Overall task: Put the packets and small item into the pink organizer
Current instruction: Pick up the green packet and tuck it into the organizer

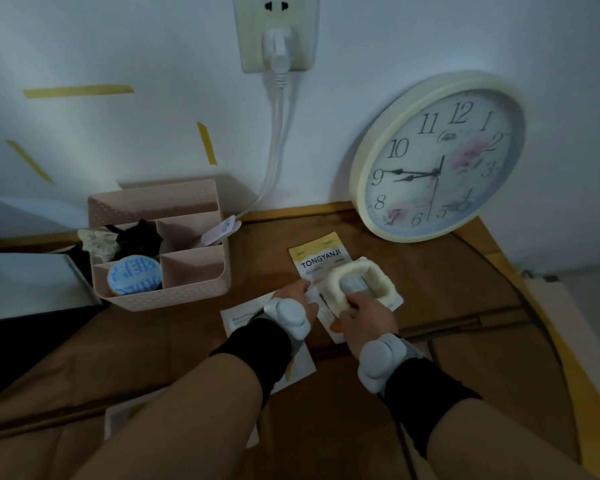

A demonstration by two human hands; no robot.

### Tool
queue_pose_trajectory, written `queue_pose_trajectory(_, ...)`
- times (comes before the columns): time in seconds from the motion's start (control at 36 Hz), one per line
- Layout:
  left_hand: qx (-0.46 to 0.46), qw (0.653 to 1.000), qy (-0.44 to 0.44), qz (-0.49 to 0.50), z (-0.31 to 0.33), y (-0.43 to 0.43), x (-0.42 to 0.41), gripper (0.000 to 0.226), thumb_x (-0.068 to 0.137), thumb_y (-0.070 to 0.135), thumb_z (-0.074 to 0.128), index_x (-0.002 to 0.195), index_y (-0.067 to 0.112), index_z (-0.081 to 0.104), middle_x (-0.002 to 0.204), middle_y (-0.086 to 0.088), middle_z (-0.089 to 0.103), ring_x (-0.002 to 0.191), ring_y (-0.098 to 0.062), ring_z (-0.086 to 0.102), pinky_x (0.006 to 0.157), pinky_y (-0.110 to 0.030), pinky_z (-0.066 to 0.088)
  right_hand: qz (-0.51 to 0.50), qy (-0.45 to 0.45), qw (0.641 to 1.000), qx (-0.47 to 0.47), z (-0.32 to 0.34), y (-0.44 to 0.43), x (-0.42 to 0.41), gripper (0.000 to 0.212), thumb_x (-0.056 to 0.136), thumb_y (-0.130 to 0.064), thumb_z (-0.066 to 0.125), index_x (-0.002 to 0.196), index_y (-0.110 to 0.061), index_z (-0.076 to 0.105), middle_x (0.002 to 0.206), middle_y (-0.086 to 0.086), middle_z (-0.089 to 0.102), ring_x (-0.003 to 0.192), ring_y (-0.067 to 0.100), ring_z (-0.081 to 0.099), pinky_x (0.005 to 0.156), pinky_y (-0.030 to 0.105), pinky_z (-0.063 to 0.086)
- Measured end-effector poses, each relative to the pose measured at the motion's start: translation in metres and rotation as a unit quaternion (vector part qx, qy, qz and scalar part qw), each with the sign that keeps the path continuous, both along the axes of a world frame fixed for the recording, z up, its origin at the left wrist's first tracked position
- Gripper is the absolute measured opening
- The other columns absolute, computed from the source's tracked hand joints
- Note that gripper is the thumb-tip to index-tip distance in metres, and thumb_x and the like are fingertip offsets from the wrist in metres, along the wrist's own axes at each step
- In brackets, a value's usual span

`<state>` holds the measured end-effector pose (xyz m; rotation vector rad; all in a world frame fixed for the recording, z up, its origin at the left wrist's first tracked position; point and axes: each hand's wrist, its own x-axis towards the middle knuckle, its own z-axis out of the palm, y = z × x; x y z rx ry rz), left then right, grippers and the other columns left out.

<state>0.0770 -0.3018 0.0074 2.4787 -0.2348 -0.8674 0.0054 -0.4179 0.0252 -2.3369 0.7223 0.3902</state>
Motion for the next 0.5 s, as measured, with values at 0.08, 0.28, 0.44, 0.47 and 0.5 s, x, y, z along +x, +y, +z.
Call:
queue_pose_trajectory(0.08, 0.001, 0.999, 0.018, 0.03, -0.003, -0.015, 0.003, 0.054, 0.09, 0.025, 0.053, 0.14, 0.008, 0.038, 0.144, -0.012, 0.046, 0.131, -0.029, 0.046, 0.102, -0.032, 0.041, -0.009, -0.007, 1.0, 0.024, -0.005, -0.004, 0.0, 0.035, 0.088, -0.019, 0.051, 0.123, -0.015, 0.056, 0.112, 0.01, 0.068, 0.101, 0.027, 0.063, 0.087, 0.031, 0.051)
queue_pose_trajectory(0.28, -0.018, 0.998, -0.003, 0.058, -0.006, -0.022, -0.002, 0.027, 0.093, 0.026, 0.048, 0.113, 0.011, 0.06, 0.11, -0.012, 0.063, 0.096, -0.029, 0.06, 0.074, -0.028, 0.042, -0.011, -0.033, 0.999, -0.001, -0.011, -0.011, -0.004, 0.013, 0.088, -0.019, 0.049, 0.089, -0.014, 0.061, 0.079, 0.004, 0.066, 0.083, 0.024, 0.061, 0.068, 0.023, 0.04)
queue_pose_trajectory(0.44, -0.165, 0.955, -0.038, 0.245, 0.001, 0.004, -0.004, 0.006, 0.091, 0.014, 0.051, 0.085, 0.013, 0.051, 0.066, -0.004, 0.056, 0.048, -0.01, 0.053, 0.045, -0.022, 0.04, -0.006, -0.007, 1.0, -0.026, 0.0, -0.023, 0.0, 0.022, 0.091, -0.019, 0.047, 0.096, -0.007, 0.064, 0.097, 0.012, 0.07, 0.085, 0.024, 0.061, 0.069, 0.022, 0.039)
queue_pose_trajectory(0.47, -0.172, 0.95, -0.045, 0.258, 0.005, 0.01, -0.002, 0.005, 0.091, 0.013, 0.051, 0.086, 0.013, 0.051, 0.064, -0.002, 0.054, 0.046, -0.01, 0.053, 0.043, -0.021, 0.04, -0.005, 0.006, 1.0, -0.026, 0.001, -0.023, 0.001, 0.024, 0.091, -0.021, 0.047, 0.1, -0.007, 0.065, 0.102, 0.013, 0.069, 0.092, 0.027, 0.063, 0.071, 0.023, 0.041)
queue_pose_trajectory(0.5, -0.18, 0.946, -0.047, 0.267, 0.01, 0.017, 0.0, 0.004, 0.091, 0.012, 0.051, 0.088, 0.013, 0.052, 0.062, -0.001, 0.054, 0.046, -0.011, 0.053, 0.044, -0.021, 0.041, -0.004, 0.016, 1.0, -0.023, 0.002, -0.023, 0.003, 0.025, 0.09, -0.022, 0.048, 0.101, -0.007, 0.064, 0.104, 0.013, 0.069, 0.096, 0.028, 0.063, 0.072, 0.024, 0.042)
